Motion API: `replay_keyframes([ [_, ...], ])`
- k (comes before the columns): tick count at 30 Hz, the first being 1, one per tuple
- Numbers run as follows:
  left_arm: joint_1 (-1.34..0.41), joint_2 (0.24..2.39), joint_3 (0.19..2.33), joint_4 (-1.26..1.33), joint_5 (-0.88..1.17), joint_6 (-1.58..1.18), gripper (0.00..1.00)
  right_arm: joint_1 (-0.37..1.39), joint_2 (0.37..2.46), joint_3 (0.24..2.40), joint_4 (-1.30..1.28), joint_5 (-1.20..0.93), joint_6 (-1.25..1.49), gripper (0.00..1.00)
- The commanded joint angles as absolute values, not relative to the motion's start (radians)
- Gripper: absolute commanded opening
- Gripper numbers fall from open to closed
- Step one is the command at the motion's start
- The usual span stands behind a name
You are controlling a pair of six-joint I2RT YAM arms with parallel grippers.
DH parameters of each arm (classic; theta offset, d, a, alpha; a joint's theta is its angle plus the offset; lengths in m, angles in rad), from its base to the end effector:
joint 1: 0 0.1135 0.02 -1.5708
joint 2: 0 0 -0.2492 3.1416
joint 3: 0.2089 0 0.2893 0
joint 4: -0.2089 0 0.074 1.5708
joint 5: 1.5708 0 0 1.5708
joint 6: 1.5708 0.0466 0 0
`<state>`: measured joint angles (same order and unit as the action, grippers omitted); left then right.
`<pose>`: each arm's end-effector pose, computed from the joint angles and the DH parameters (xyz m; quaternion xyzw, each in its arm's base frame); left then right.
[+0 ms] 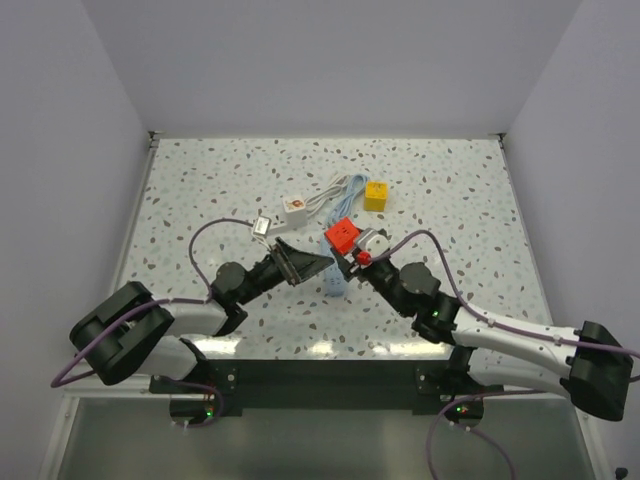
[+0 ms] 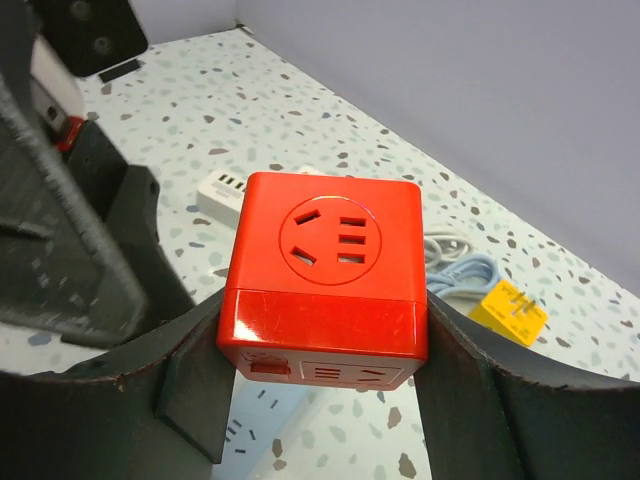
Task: Insert the plug
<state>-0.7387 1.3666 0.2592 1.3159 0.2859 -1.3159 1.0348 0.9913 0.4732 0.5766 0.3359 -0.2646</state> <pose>0.1876 -0.1887 0.1557 -0.0713 0.6290 -0.7045 0.3209 0.1546 0.2302 0.2409 -0.3124 0.6122 0.1631 0.7078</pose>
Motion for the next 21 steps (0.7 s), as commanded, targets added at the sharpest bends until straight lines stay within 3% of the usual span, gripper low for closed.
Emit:
replay_keyframes([
  [1, -0.733, 1.371, 0.264, 1.609, 0.367, -1.247, 0.93, 1.028, 0.956, 0.546, 0.534, 0.431, -0.219, 0.00],
  [5, -0.703, 1.373, 0.244, 1.623, 0.388, -1.239, 0.96, 1.025, 0.937, 0.561, 0.497, 0.436, -0.198, 0.00],
  [9, -0.625, 1.342, 0.158, 1.676, 0.400, -1.236, 0.98, 0.988, 0.962, 0.673, 0.301, 0.431, -0.152, 0.00],
  [13, -0.519, 1.269, 0.068, 1.622, 0.413, -1.154, 0.98, 0.826, 1.051, 0.907, -0.045, 0.215, -0.031, 0.00],
  [21, -0.492, 1.004, 0.176, 0.967, 0.434, -0.717, 1.00, 0.634, 1.354, 1.337, -0.516, -0.180, 0.046, 0.00],
])
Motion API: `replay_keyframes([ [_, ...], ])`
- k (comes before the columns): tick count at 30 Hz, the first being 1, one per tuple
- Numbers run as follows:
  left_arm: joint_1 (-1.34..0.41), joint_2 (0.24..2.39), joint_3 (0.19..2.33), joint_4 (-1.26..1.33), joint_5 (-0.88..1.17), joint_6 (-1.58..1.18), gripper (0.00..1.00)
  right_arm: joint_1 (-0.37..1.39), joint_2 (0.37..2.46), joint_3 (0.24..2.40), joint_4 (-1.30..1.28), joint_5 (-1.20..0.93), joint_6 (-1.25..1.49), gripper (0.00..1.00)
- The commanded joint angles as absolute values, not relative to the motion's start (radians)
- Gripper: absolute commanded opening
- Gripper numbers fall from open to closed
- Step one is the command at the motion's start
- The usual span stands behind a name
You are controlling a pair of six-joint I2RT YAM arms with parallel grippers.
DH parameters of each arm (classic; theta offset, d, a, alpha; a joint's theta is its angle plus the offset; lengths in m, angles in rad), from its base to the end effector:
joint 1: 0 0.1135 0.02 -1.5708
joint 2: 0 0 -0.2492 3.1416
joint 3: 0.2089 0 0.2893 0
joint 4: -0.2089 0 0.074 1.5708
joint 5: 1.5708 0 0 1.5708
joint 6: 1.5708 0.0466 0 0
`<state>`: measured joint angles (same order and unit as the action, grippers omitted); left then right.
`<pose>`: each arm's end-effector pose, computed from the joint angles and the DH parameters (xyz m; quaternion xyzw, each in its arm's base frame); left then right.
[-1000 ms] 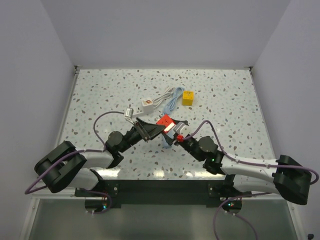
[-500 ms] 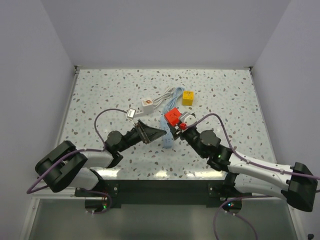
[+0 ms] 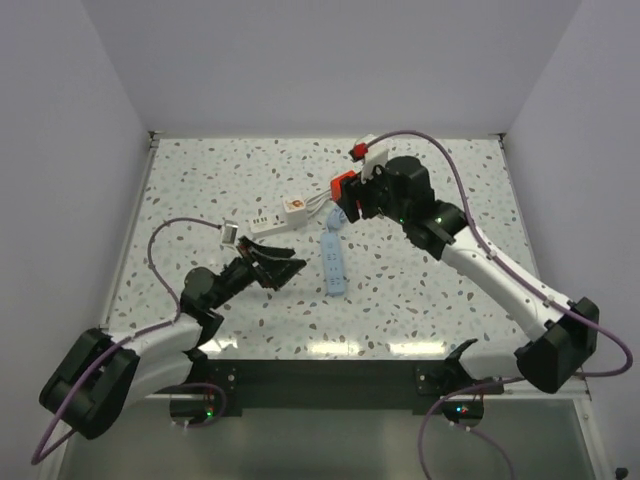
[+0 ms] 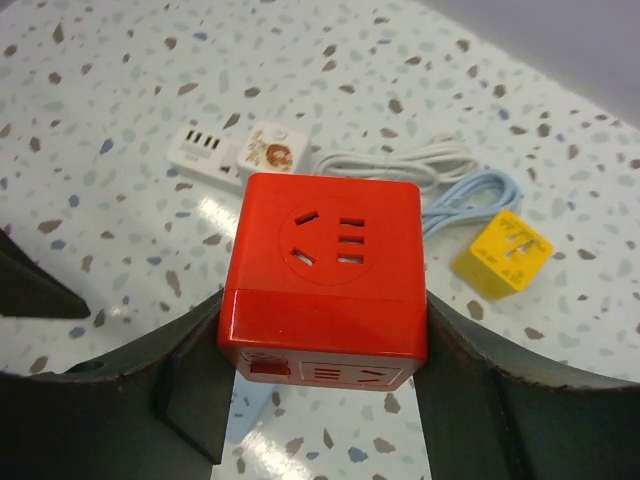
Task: Insert the plug
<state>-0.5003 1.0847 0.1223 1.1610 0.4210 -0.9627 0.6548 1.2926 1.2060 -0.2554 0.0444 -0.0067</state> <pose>0.1916 -0.1265 0.1589 0.0154 0.6401 -0.6039 0.4747 0.2807 0.2129 0.3480 -0.2532 0.7768 0.1663 0.5521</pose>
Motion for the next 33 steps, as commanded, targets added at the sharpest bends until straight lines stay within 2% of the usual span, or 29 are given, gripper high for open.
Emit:
replay_keyframes([
  [1, -0.491, 0.979, 0.192, 0.913, 0.407, -0.684, 1.00, 0.621, 1.402, 1.365, -0.544, -0.213, 0.048, 0.00],
  [4, -0.485, 0.893, 0.209, 0.723, 0.370, -0.583, 1.00, 0.589, 1.513, 1.494, -0.673, -0.313, 0.043, 0.00],
  [8, -0.474, 0.844, 0.238, 0.608, 0.364, -0.500, 1.00, 0.549, 1.658, 1.643, -0.831, -0.408, 0.023, 0.00],
  [18, -0.442, 0.772, 0.242, 0.511, 0.325, -0.454, 1.00, 0.529, 1.971, 1.980, -1.195, -0.426, -0.037, 0.00],
  [25, -0.439, 0.700, 0.236, 0.443, 0.285, -0.440, 1.00, 0.525, 2.117, 2.060, -1.287, -0.474, -0.051, 0.00],
  [33, -0.439, 0.690, 0.227, 0.436, 0.282, -0.445, 1.00, 0.526, 2.149, 2.045, -1.322, -0.419, -0.029, 0.00],
])
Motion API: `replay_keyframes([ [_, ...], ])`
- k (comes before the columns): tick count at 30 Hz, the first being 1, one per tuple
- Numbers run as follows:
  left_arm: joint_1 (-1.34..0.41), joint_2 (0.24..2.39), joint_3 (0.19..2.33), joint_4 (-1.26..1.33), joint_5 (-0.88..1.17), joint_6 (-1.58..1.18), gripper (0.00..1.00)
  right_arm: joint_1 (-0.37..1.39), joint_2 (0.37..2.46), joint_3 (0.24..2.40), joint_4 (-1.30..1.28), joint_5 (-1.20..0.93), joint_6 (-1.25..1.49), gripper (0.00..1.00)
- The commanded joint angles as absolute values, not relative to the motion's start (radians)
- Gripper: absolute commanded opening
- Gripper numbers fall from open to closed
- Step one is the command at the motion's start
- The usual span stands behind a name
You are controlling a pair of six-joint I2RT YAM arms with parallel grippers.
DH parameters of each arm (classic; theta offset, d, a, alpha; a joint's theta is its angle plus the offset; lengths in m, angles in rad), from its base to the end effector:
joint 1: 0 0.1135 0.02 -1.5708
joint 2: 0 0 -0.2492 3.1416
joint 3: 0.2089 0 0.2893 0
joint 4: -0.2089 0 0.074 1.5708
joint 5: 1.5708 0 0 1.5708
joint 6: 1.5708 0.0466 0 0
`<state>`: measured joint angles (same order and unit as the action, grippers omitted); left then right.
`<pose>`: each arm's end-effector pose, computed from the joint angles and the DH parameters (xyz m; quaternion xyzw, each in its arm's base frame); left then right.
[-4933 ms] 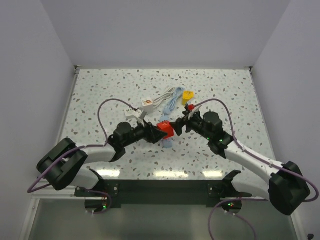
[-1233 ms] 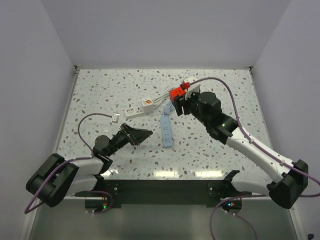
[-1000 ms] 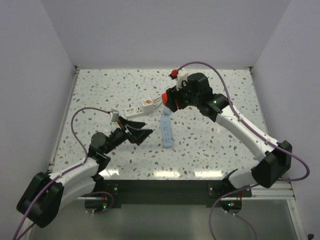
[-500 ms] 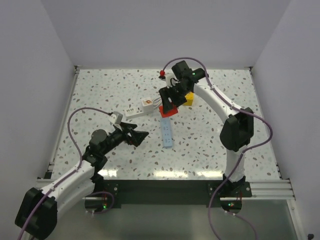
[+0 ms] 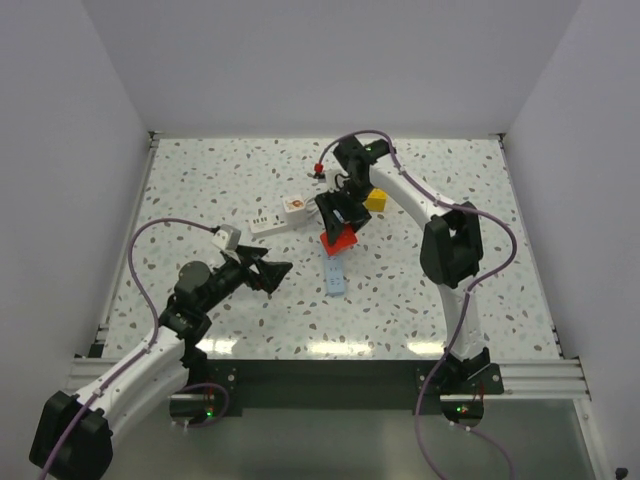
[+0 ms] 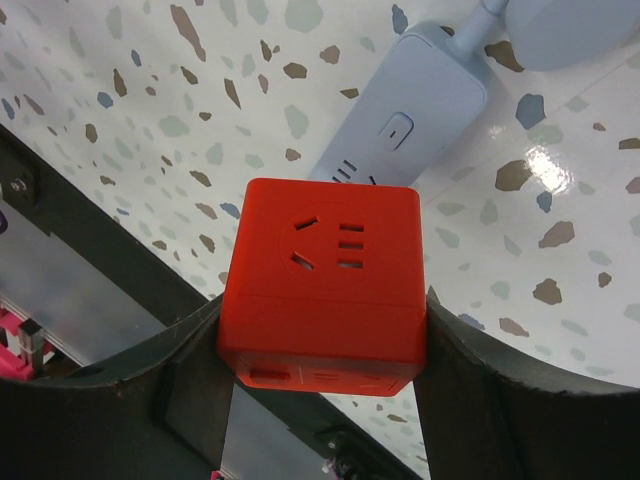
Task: Insert the plug
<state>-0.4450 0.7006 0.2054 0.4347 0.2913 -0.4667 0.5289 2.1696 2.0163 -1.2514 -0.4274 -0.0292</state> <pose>0.1977 -0.1091 0.1853 0.0917 0.7215 -0.3934 0.5624 0.3948 0.2531 0.2206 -0.2852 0.9314 0.2248 0.0263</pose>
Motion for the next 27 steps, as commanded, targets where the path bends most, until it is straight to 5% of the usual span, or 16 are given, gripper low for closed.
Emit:
replay_keyframes([
  [1, -0.439, 0.689, 0.227, 0.439, 0.285, -0.443, 1.00, 0.526, 2.151, 2.037, -1.325, -0.410, -0.034, 0.00],
  [27, -0.439, 0.706, 0.216, 0.465, 0.287, -0.456, 1.00, 0.592, 2.172, 2.016, -1.299, -0.313, 0.052, 0.00],
])
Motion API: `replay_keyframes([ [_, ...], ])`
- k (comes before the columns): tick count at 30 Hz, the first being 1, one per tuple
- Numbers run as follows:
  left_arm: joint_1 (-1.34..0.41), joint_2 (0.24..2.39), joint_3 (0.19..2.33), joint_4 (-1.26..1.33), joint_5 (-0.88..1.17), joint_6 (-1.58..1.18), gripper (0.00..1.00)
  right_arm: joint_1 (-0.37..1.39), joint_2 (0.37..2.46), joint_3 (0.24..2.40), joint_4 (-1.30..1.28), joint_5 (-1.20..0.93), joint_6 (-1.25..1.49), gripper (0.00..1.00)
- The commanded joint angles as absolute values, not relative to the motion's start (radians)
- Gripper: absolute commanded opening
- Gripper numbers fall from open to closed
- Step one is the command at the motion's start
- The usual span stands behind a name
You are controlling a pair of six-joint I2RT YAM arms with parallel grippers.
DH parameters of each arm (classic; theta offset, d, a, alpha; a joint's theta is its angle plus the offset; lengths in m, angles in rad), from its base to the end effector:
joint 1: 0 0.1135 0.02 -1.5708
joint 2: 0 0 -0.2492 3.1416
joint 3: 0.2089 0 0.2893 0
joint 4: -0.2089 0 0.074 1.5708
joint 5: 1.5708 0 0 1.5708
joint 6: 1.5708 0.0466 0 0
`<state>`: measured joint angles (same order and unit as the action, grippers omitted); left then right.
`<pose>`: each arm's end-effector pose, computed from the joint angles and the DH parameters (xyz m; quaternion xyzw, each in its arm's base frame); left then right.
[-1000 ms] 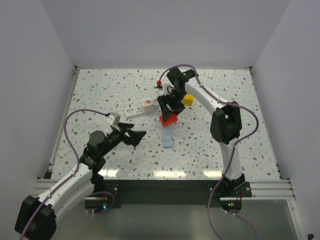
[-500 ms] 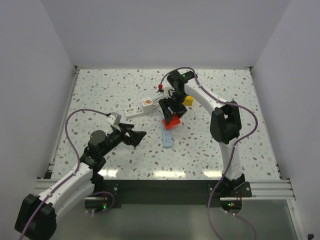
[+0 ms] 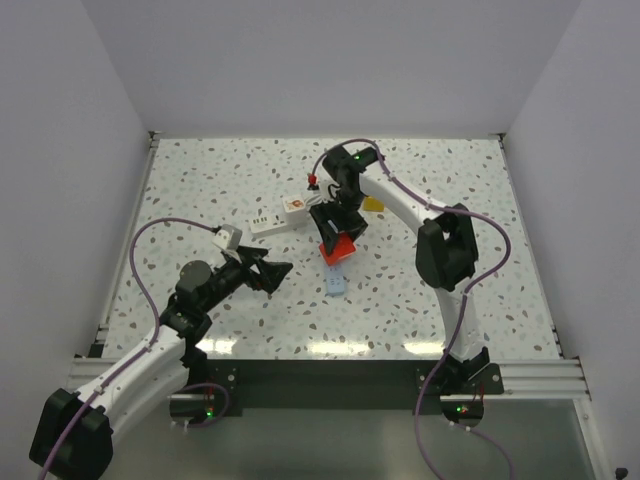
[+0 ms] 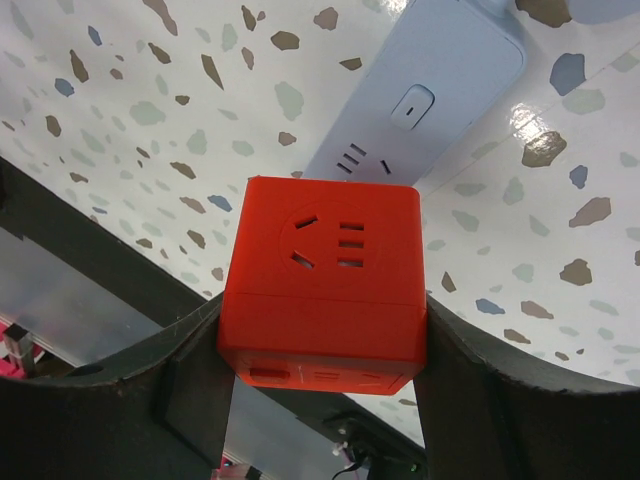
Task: Insert the plug
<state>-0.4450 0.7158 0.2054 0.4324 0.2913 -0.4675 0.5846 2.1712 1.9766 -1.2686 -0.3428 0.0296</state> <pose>0.1987 -0.1096 0.1819 0.0904 0.7274 -0.3916 0.5561 0.3772 0.2684 0.2060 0.2784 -0.9438 -0.1784 0.0010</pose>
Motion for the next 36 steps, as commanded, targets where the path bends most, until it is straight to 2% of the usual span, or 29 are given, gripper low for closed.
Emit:
replay_keyframes([
  [1, -0.439, 0.703, 0.216, 0.463, 0.287, -0.456, 1.00, 0.592, 2.174, 2.016, -1.301, -0.307, 0.051, 0.00],
  [36, -0.439, 0.666, 0.206, 0.454, 0.287, -0.466, 1.00, 0.618, 2.175, 1.919, -1.235, -0.212, 0.112, 0.00],
])
